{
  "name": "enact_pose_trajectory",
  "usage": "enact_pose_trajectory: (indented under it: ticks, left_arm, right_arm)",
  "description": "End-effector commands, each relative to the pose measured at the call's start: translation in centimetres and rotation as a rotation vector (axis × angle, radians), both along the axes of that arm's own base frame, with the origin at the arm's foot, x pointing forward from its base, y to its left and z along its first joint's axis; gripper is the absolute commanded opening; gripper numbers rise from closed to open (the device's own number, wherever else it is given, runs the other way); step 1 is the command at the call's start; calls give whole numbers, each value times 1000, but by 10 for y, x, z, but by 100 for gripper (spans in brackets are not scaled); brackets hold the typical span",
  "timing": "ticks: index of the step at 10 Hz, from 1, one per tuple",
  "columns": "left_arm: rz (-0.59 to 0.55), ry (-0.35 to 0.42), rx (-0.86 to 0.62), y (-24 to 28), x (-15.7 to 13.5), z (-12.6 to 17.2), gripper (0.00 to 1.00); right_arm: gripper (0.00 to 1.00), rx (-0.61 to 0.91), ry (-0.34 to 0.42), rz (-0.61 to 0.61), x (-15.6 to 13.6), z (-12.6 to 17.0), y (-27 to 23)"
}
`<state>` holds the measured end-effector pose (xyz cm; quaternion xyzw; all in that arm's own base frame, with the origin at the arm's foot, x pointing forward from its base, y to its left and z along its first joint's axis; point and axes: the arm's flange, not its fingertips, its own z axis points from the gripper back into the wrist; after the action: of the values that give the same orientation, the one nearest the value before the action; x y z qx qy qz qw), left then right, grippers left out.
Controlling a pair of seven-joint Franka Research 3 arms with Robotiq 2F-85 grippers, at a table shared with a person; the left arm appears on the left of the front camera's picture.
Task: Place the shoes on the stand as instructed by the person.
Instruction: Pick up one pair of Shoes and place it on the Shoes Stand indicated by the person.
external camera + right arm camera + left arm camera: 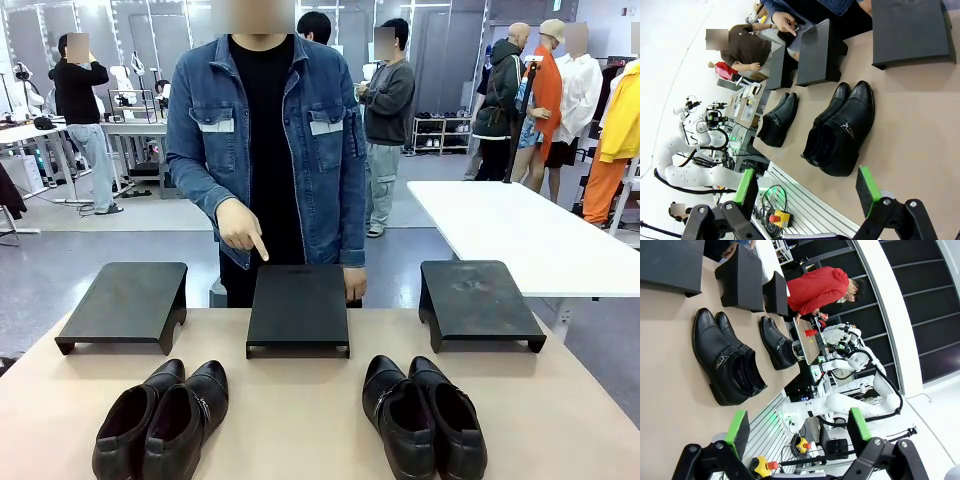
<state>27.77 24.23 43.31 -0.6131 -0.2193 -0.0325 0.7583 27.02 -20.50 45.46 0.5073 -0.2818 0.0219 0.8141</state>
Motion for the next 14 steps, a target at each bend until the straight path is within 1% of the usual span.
enact_pose_trajectory:
  ticks: [1, 8, 9, 10, 11, 12, 13, 14]
  left_arm:
    - [-7, 0, 2, 1, -2, 0, 100]
    - [0, 0, 0, 0, 0, 0, 100]
    - [-55, -4, 85, -7, 4, 18, 100]
    - [-63, 7, 136, -18, 4, 43, 100]
    - [-96, 9, 211, -30, 3, 66, 100]
    - [-153, 33, 277, -48, 4, 88, 100]
    - [-182, 50, 351, -70, 8, 105, 100]
    - [-195, 84, 451, -95, 15, 117, 100]
  right_arm:
    - [100, 9, -16, 0, 1, 0, 0]
    - [100, 9, -16, 0, 1, 0, 0]
    - [100, 9, -16, 0, 1, 0, 0]
    - [100, 9, -16, 0, 1, 0, 0]
    - [100, 9, -16, 0, 1, 0, 0]
    - [100, 9, -16, 0, 1, 0, 0]
    - [100, 9, -16, 0, 1, 0, 0]
    - [100, 9, -16, 0, 1, 0, 0]
